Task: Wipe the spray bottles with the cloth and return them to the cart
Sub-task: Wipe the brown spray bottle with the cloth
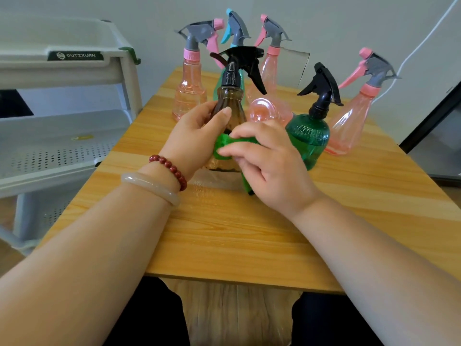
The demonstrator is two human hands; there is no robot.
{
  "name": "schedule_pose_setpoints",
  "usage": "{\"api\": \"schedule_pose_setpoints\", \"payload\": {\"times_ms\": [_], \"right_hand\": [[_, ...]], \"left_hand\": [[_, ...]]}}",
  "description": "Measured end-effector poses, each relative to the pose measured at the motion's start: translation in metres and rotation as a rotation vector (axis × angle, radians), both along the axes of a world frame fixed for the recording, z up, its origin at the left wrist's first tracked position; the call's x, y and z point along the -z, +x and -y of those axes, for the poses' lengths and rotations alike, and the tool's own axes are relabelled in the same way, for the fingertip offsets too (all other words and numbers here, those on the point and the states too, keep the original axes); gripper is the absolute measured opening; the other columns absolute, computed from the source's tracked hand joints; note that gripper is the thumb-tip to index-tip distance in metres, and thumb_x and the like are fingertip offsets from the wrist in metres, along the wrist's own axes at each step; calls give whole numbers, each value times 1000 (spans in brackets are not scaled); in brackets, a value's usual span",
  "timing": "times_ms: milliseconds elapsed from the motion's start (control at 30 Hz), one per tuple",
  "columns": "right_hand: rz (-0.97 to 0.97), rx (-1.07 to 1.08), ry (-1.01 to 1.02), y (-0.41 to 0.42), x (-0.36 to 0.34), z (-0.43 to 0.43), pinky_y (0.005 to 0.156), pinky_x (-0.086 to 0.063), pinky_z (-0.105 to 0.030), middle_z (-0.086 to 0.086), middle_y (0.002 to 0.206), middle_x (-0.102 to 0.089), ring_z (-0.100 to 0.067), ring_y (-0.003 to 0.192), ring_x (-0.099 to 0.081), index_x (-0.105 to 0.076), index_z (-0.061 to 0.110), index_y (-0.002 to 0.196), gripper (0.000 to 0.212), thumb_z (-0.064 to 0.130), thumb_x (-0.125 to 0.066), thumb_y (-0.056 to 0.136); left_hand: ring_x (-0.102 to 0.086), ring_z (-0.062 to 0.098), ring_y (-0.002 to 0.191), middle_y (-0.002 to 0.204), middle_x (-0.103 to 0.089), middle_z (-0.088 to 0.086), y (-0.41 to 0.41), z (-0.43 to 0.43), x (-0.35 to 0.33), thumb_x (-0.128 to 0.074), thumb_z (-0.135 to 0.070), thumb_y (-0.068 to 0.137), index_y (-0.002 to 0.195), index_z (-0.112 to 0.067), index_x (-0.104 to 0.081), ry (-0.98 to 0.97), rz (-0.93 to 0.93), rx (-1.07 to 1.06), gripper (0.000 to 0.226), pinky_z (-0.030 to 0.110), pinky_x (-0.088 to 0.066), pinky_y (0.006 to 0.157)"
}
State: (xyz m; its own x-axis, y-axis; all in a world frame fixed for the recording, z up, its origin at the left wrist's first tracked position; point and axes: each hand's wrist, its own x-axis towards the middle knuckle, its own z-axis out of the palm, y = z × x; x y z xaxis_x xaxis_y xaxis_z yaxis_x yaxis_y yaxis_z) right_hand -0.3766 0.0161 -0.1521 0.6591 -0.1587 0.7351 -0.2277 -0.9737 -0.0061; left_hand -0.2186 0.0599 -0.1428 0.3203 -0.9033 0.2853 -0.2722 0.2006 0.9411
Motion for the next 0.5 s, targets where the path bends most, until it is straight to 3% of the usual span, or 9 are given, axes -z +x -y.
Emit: {"api": "schedule_pose_setpoints", "payload": {"times_ms": [267,400,500], "right_hand": [[-94,-36,-26,-2,2,-2,90,-39,-29,-10,108,-67,-31,92,-51,-77,9,97,24,3,-54,94],[-38,-3,8,3,-4,-1,93,-36,-23,-10,105,-67,-32,93,-54,-77,9,97,21,2,-57,92],[-84,-22,-31,0,9,-7,87,-43,-35,-9,106,-68,-30,92,-50,-77,9,95,22,0,-56,93]], "left_hand": [[-61,37,106,113,-67,19,-2,-1,-2,-49,-41,96,111,-23,-68,-8,-16,-3,30,58,-49,94],[-60,40,104,111,-65,22,0,-1,-2,-49,-41,97,113,-15,-66,0,-15,-4,36,58,-50,93],[-62,33,105,111,-68,14,-2,-2,-1,-49,-35,101,113,-22,-67,7,-13,-16,25,51,-51,94]]}}
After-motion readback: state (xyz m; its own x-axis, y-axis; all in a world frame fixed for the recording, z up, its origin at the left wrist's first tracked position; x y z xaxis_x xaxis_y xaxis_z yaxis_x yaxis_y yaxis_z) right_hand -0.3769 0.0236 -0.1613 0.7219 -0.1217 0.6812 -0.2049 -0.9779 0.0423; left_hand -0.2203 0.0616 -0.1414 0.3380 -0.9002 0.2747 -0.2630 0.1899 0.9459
